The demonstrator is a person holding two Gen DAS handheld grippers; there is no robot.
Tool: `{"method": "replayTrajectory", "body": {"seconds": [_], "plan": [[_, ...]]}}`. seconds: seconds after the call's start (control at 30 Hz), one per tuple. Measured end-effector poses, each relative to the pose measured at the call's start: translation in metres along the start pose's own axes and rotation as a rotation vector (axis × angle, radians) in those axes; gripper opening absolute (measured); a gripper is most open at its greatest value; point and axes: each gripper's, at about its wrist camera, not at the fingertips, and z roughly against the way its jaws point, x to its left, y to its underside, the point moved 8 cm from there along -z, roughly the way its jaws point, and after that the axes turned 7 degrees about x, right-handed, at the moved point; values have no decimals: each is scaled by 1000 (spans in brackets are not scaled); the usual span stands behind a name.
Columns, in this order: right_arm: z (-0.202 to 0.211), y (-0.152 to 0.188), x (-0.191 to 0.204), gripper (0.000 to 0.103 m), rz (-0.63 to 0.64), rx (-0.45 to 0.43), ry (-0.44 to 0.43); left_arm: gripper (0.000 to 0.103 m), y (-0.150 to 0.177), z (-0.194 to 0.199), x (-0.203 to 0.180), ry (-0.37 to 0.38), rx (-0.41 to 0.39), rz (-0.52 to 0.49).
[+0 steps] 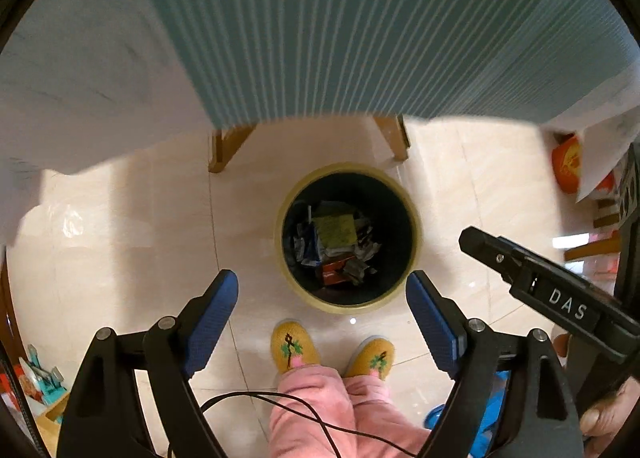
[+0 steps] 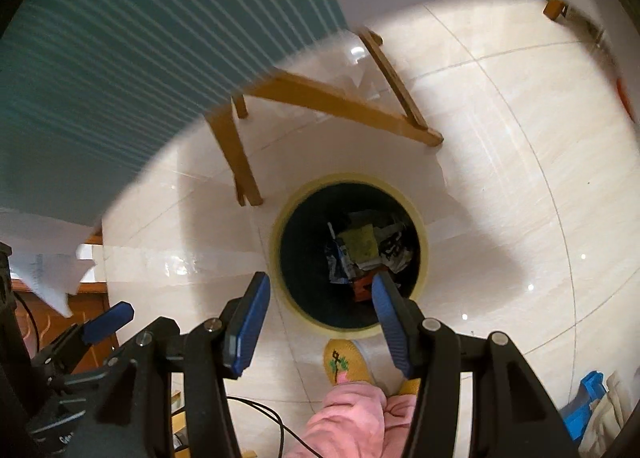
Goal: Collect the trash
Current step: 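Open both tools to drop the tube and carton into the bin, then move both open tools back over the table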
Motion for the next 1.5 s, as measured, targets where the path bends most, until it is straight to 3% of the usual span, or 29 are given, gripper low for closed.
{"method": "replayTrajectory", "body": {"seconds": [0.27,0.4,0.57,0.8,0.97,1.13,1.27,1.4,1.5], "plan": [[109,12,45,54,76,-48,-23,85,4,130,-8,4,-103,52],[167,19,68,54,131,-54,-23,85,4,197,-11,-2,-168,39],[234,21,96,54,239,-125,-22,85,2,280,-14,-26,-271,13],[302,13,123,54,354,-241,-54,85,1,358,-10,46,-395,73],[334,-3,139,54,406,-304,-73,85,-8,388,-14,57,-432,92],[360,-25,156,54,447,-360,-91,85,-27,411,-10,-5,-475,106],[369,-46,170,54,466,-384,-100,85,-52,421,3,-30,-485,141],[370,-75,186,54,475,-407,-95,85,-91,423,22,35,-462,174],[366,-106,200,54,465,-421,-92,85,-125,421,38,35,-461,174]]}}
